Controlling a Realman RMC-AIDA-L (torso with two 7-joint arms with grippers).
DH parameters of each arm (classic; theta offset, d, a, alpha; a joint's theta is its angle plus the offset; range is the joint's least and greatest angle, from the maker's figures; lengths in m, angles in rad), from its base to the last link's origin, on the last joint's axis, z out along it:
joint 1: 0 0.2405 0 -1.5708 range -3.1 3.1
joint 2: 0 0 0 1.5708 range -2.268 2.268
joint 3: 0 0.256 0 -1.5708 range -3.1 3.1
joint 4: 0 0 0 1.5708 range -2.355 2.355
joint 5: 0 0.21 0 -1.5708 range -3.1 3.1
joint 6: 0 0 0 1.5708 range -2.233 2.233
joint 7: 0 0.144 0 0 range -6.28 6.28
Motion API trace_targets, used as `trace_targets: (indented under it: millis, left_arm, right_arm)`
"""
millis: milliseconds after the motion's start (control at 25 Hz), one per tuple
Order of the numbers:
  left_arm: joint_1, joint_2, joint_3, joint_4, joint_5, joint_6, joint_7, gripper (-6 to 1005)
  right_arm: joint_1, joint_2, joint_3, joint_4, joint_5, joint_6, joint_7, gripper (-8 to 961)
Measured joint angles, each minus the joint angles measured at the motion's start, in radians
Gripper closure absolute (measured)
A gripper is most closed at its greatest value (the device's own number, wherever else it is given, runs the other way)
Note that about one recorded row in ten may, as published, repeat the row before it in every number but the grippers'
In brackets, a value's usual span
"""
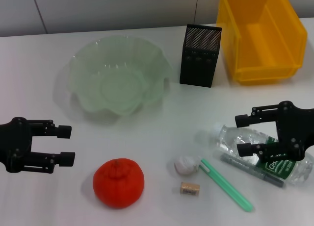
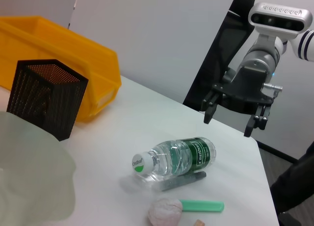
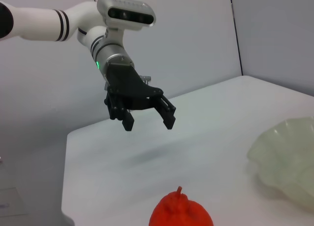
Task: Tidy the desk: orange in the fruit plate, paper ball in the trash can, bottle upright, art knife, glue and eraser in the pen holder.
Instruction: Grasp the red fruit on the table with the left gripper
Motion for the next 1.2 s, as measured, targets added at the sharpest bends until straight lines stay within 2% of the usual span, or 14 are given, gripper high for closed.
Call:
trace_targets:
  millis: [1040, 1200]
  left_arm:
    - [0.005, -0.003, -0.008, 0.002, 0.006, 0.002, -0.004, 214]
    - [0.005, -0.011, -0.008, 0.039, 0.004, 0.008, -0.031, 213]
  right_arm:
    - [-0.013, 0.001, -0.010, -0.001, -0.002, 0.000, 0.001, 296]
    - [-0.020, -0.002, -0.002, -0.017, 0.000, -0.012, 0.015, 299]
